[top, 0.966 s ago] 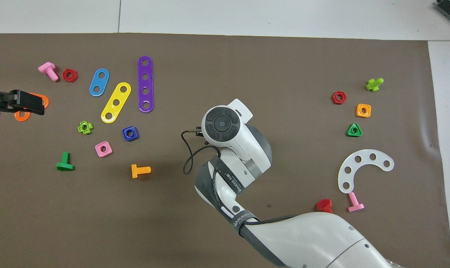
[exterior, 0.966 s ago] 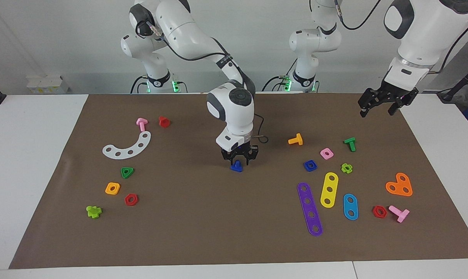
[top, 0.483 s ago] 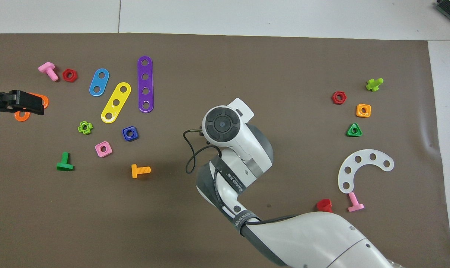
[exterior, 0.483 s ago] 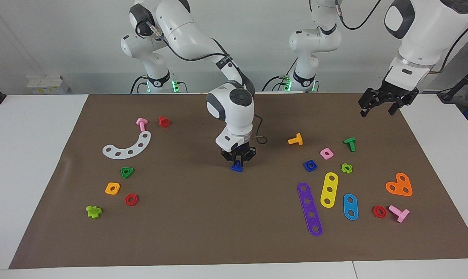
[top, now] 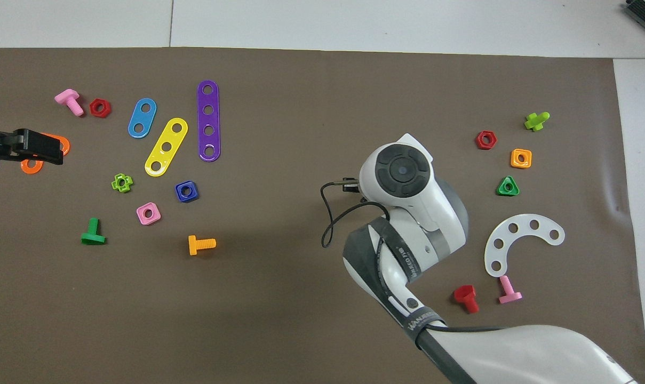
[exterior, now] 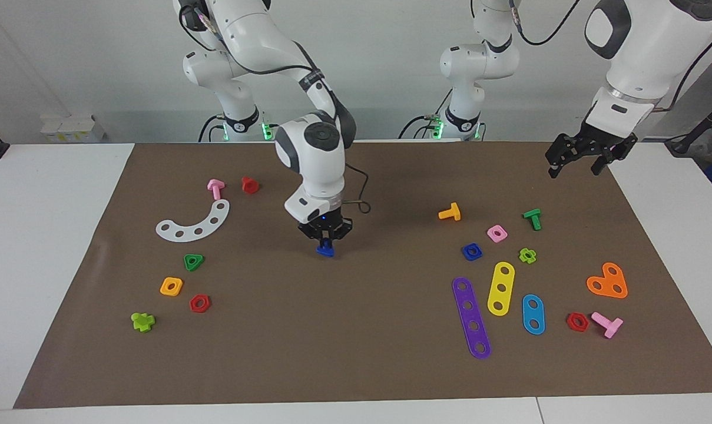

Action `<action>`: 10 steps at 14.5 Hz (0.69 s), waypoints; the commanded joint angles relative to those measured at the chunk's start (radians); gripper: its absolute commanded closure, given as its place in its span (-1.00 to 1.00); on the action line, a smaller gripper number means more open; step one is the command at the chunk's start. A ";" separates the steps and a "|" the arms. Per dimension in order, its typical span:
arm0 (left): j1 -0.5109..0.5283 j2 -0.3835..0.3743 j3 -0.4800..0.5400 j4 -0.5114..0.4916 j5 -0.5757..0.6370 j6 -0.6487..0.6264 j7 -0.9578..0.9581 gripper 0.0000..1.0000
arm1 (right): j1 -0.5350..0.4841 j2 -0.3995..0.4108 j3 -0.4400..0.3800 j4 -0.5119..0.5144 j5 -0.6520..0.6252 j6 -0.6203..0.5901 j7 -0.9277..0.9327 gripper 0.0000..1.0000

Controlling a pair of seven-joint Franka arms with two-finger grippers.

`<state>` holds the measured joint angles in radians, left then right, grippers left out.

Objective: Unscrew and place screws in storage area
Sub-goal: 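Carry the blue bolt with the right gripper near the green triangle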

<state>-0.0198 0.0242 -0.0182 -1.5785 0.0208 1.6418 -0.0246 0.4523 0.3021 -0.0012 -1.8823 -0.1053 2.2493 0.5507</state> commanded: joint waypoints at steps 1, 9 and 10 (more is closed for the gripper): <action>0.001 -0.029 -0.002 -0.034 0.018 0.006 -0.003 -1.00 | -0.098 -0.081 0.013 -0.119 -0.017 0.022 -0.115 1.00; 0.001 -0.029 -0.002 -0.034 0.018 0.006 -0.003 -1.00 | -0.297 -0.078 0.014 -0.187 0.028 0.098 -0.247 1.00; 0.001 -0.029 -0.002 -0.034 0.018 0.006 -0.003 -1.00 | -0.306 -0.080 0.013 -0.189 0.035 0.093 -0.268 1.00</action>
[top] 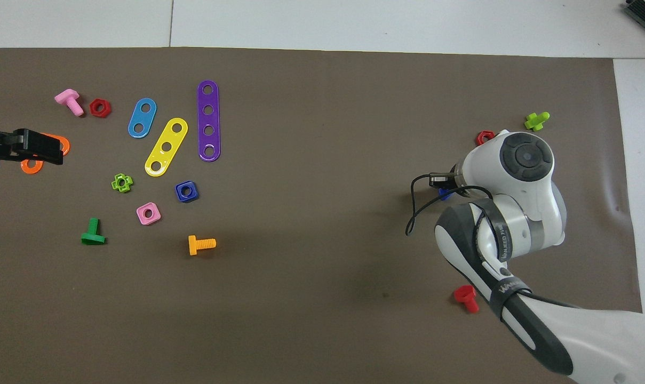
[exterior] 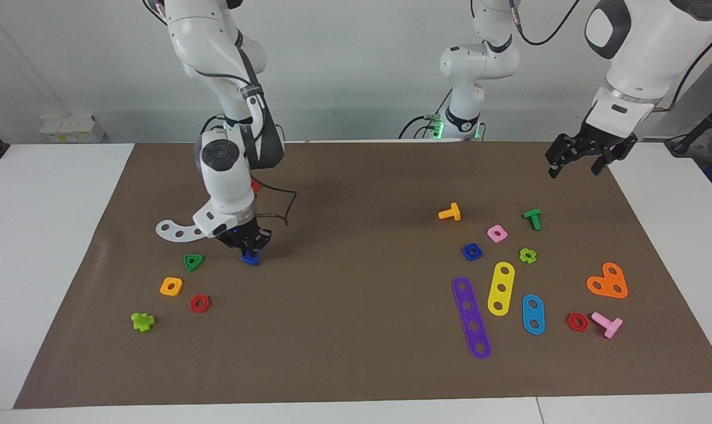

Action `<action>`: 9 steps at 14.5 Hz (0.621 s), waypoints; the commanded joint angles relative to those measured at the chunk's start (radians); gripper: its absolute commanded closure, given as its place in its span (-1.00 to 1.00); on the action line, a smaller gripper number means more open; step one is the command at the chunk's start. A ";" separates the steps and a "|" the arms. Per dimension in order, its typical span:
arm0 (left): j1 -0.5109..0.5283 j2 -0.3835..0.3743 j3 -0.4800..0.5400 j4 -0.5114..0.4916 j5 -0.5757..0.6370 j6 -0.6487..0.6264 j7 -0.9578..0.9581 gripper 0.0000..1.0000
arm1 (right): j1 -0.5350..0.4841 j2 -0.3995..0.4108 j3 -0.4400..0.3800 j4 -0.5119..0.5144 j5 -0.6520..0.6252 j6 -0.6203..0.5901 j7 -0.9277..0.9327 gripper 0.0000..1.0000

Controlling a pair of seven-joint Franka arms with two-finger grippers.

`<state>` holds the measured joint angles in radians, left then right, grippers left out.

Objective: Unscrew and place screws in storage area
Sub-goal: 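Carry the blue bolt with the right gripper near the green triangle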

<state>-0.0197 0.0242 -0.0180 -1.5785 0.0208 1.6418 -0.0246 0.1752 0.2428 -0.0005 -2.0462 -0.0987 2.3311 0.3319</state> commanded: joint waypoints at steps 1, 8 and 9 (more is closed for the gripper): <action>0.001 -0.029 0.000 -0.034 0.018 0.006 -0.003 -1.00 | -0.043 -0.020 0.013 -0.032 0.030 0.011 -0.066 1.00; 0.001 -0.029 0.000 -0.034 0.018 0.006 -0.003 -1.00 | -0.059 -0.095 0.013 -0.003 0.042 -0.074 -0.070 -0.94; 0.001 -0.029 0.000 -0.034 0.018 0.006 -0.003 -1.00 | -0.060 -0.112 0.013 0.011 0.042 -0.103 -0.070 -0.95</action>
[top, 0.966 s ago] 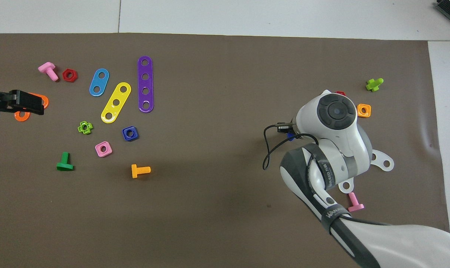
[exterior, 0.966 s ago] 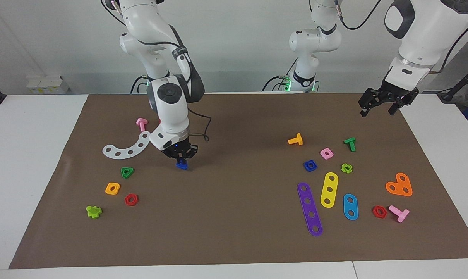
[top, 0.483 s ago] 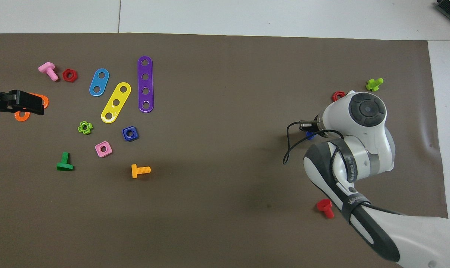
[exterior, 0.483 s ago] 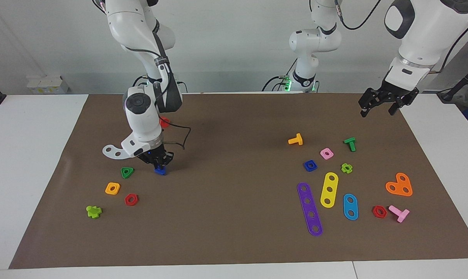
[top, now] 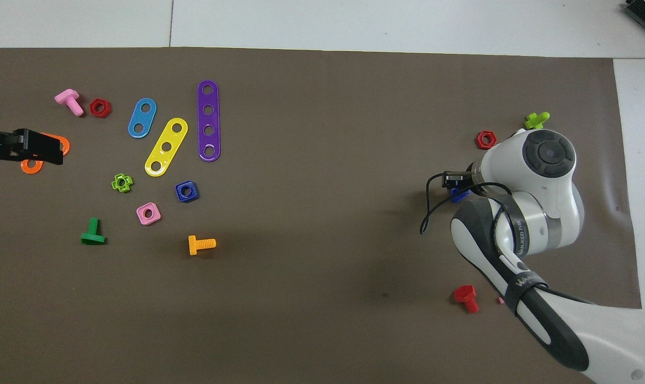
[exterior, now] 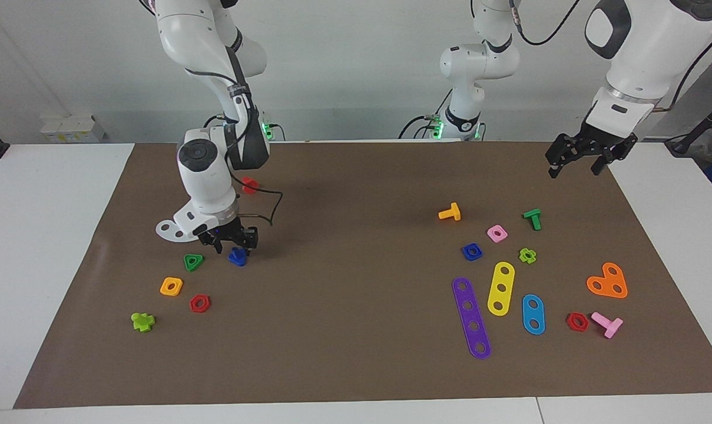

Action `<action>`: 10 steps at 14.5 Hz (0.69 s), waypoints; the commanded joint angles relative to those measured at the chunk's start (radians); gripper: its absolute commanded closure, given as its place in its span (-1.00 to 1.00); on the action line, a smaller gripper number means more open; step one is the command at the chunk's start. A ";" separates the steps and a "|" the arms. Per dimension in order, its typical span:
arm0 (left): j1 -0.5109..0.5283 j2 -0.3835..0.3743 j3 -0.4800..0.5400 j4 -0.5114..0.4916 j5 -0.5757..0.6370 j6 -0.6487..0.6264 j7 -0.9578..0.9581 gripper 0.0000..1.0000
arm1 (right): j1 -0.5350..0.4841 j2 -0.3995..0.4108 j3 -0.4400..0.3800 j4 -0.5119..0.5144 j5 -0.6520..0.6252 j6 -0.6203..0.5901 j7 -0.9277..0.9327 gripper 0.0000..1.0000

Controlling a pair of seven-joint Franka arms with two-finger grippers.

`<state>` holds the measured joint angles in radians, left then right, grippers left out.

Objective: Unscrew and place screws in storage area
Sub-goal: 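Carry the blue bolt with the right gripper near the green triangle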

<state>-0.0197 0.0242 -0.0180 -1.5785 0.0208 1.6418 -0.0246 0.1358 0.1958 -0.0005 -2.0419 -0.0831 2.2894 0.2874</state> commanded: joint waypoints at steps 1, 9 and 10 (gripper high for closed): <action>0.003 -0.029 0.000 -0.034 0.018 0.006 -0.003 -1.00 | -0.024 -0.081 0.013 0.023 0.026 -0.092 -0.025 -0.95; 0.001 -0.029 0.000 -0.034 0.018 0.006 -0.003 -1.00 | -0.073 -0.168 0.005 0.241 0.028 -0.341 -0.036 -0.98; 0.001 -0.029 -0.002 -0.034 0.018 0.006 -0.003 -1.00 | -0.071 -0.167 0.005 0.283 0.029 -0.387 -0.036 -0.98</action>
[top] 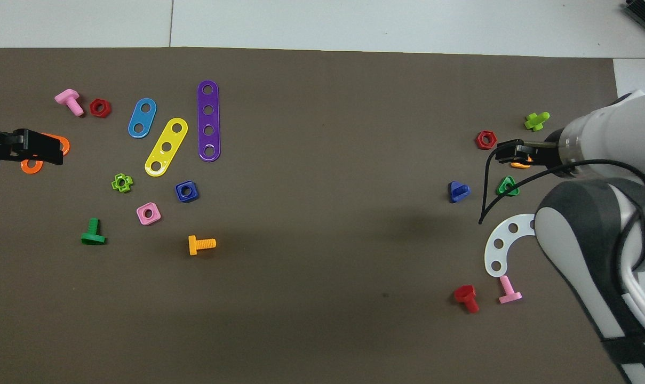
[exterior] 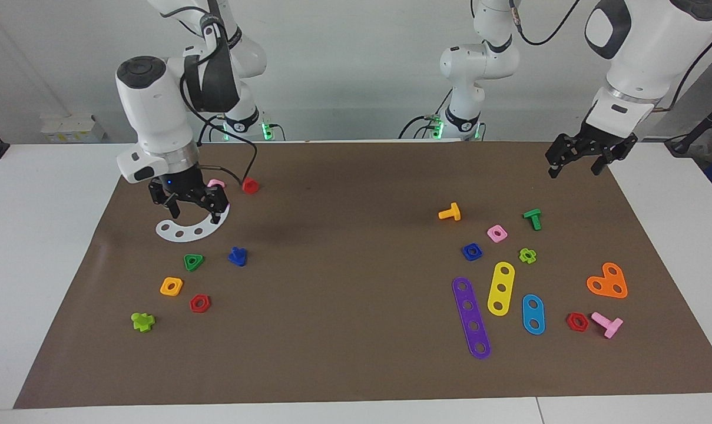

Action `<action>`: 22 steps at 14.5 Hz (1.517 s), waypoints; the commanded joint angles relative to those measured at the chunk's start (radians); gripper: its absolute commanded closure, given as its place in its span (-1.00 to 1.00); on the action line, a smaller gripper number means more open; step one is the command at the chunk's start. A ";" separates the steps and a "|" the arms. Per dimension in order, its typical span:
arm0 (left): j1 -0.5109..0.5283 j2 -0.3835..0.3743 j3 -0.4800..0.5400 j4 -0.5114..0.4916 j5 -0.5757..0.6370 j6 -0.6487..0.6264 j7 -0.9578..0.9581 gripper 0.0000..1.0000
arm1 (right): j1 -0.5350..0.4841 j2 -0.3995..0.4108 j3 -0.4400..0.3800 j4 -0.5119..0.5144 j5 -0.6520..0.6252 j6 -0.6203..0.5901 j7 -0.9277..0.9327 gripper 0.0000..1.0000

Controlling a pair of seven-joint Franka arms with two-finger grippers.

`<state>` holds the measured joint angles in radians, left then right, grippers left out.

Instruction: Unscrew and place screws in storage area

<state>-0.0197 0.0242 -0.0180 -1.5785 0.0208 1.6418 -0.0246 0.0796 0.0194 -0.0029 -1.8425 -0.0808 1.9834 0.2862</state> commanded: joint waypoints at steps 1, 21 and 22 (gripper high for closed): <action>0.001 -0.029 0.000 -0.034 0.018 0.006 -0.003 -1.00 | -0.014 0.010 0.011 0.123 0.029 -0.124 -0.035 -0.98; 0.003 -0.029 -0.002 -0.034 0.018 0.006 -0.003 -1.00 | -0.014 -0.033 0.004 0.260 0.058 -0.417 -0.173 -1.00; 0.003 -0.029 0.000 -0.034 0.018 0.006 -0.003 -1.00 | -0.012 -0.033 0.004 0.258 0.059 -0.416 -0.165 -1.00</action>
<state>-0.0197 0.0242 -0.0179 -1.5785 0.0208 1.6418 -0.0246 0.0752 0.0145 -0.0046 -1.5517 -0.0139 1.5716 0.1380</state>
